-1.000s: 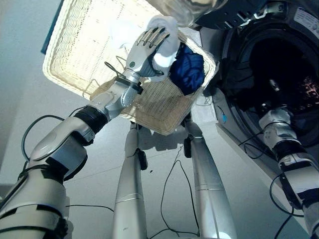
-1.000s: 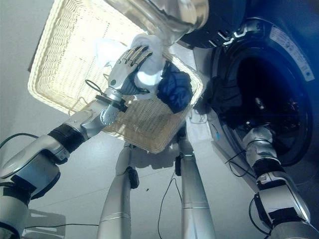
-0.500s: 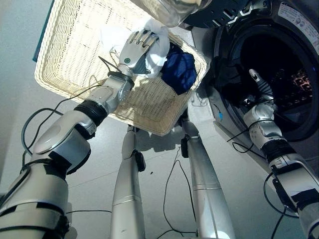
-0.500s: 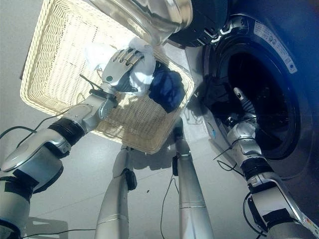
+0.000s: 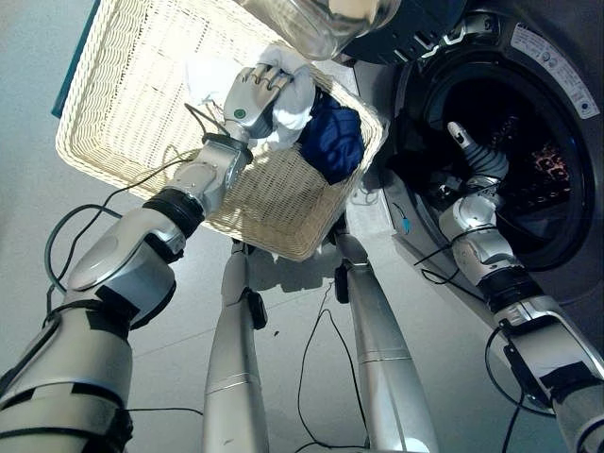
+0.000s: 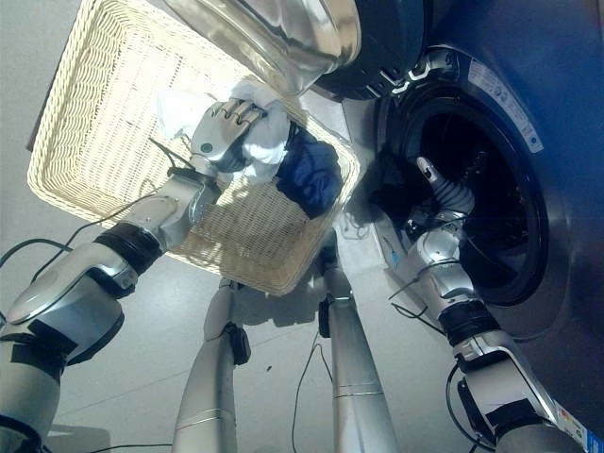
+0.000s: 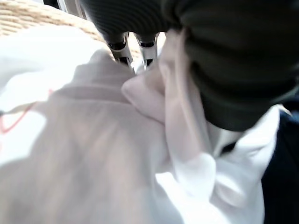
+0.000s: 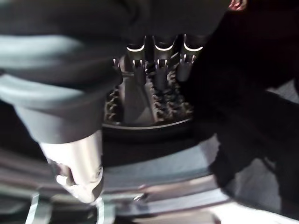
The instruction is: Put the clothes into the washing machine.
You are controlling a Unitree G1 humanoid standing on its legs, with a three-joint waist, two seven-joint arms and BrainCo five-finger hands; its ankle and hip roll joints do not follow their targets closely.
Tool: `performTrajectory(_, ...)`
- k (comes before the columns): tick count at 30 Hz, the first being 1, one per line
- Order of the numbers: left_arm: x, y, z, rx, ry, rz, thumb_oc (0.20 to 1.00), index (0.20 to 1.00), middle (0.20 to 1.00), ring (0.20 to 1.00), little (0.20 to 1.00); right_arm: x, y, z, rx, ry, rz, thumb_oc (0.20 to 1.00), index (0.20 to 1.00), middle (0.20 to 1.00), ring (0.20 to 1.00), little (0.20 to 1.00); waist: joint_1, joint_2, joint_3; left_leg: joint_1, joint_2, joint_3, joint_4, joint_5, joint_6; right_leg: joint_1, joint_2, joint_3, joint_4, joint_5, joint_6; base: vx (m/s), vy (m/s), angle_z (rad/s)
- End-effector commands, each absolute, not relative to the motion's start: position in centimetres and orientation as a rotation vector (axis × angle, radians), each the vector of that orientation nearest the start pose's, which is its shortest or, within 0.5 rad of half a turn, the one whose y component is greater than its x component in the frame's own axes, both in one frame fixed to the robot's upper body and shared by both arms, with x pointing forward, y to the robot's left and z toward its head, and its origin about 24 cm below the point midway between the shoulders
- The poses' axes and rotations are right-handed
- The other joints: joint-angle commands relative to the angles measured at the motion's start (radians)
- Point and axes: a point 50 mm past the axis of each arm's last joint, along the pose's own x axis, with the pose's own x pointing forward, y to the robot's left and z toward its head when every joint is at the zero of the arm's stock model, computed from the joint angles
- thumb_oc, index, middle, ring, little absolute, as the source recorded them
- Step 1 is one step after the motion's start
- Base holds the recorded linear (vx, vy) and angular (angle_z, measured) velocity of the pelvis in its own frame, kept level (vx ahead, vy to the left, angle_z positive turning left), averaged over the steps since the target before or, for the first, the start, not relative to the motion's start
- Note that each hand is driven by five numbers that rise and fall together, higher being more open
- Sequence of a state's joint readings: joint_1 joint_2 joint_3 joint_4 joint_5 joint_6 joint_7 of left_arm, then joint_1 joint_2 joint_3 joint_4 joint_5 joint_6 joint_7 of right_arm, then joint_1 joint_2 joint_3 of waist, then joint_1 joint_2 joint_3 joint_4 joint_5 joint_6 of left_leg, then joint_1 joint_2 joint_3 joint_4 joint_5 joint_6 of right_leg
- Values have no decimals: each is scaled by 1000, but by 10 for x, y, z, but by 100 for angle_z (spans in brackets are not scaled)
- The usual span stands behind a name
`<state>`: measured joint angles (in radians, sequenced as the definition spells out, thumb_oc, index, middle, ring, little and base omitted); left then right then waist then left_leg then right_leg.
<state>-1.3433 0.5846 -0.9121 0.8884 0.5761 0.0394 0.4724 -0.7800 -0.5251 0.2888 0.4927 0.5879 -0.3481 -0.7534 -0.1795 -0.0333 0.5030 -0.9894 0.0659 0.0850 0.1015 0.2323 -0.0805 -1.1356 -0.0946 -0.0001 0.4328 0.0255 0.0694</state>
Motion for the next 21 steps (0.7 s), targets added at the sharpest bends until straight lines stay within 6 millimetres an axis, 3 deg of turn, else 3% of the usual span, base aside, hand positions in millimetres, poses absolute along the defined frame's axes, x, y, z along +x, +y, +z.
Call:
performTrajectory(1,421,199,227,1752,-234,272,200,200,200,200,200,352,-212,220,141,-635,-531,1000,1000,1000,1000,1000,-11,-8,17,9,-13,46,125,-134,-56,82,51,-22,-219,162,93,0,7,-3)
performTrajectory(11,416,211,221,1465,-255,349,200,200,200,200,200,341,-191,225,149,-702,-403,1000,1000,1000,1000,1000,-1,-3,17,9,-14,39,119,-127,-54,87,49,-21,-218,156,92,-2,-1,-2)
performTrajectory(13,412,215,224,1250,-323,397,200,200,200,200,200,338,-185,227,159,-722,-355,1000,1000,1000,1000,1000,5,-2,17,12,-14,34,115,-125,-53,90,48,-23,-217,153,90,0,0,0)
performTrajectory(16,408,216,229,1062,-397,421,200,200,200,200,200,333,-180,227,170,-735,-316,1000,1000,1000,1000,1000,11,-1,17,11,-15,30,113,-124,-53,92,47,-26,-215,148,89,-4,-7,-3)
performTrajectory(21,394,206,234,646,-565,401,200,200,200,200,200,322,-170,224,201,-755,-219,1000,1000,1000,1000,1000,28,9,17,13,-22,16,106,-123,-47,98,44,-31,-214,142,87,-4,-15,-2)
